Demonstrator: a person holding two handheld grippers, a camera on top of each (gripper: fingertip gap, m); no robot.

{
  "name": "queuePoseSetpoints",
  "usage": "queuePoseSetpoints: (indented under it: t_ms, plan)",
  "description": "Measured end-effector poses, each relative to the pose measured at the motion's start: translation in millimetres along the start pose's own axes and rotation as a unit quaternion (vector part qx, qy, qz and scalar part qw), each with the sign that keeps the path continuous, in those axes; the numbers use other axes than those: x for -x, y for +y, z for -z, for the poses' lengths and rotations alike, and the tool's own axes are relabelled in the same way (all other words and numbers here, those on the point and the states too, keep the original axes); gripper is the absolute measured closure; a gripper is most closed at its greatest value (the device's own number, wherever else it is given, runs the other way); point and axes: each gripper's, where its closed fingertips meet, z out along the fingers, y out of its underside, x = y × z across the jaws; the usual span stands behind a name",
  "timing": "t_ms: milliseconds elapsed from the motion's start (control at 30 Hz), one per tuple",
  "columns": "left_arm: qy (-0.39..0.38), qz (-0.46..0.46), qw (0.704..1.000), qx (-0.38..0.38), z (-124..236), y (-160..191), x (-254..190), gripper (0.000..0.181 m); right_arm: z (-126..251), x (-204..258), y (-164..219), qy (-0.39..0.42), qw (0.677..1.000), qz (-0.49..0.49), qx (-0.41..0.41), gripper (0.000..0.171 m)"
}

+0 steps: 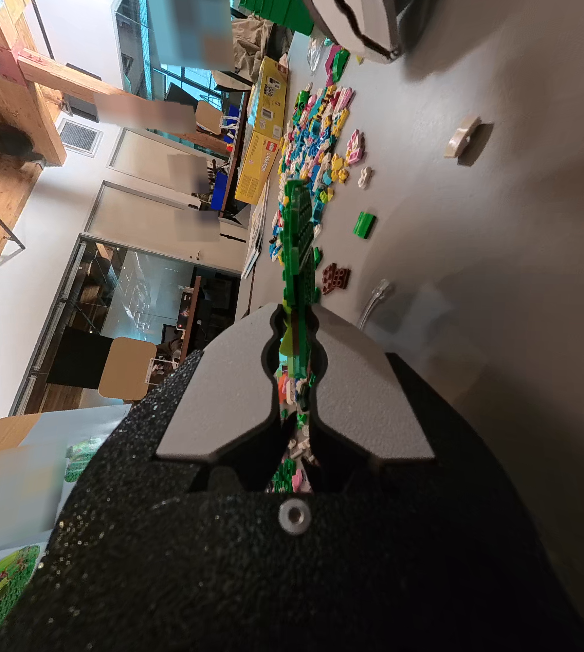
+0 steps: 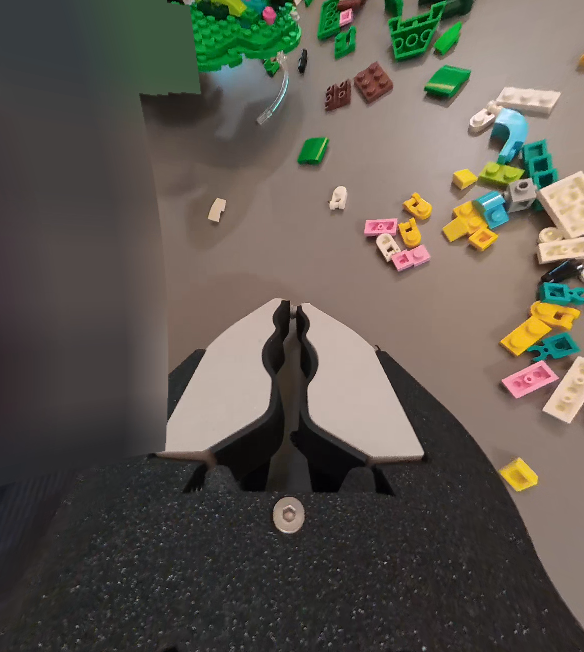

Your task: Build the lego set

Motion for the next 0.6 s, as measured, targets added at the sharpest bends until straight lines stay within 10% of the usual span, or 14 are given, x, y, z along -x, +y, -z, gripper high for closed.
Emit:
queuePoseSetpoints:
  t_ms: [600]
  plan:
    - [0.113,-0.026,0.993,-0.011,-72.1,-99.0,-48.0,0.169,35.7,-6.2,-68.4,-0.131,0.955,-0.161,-0.212,0.168]
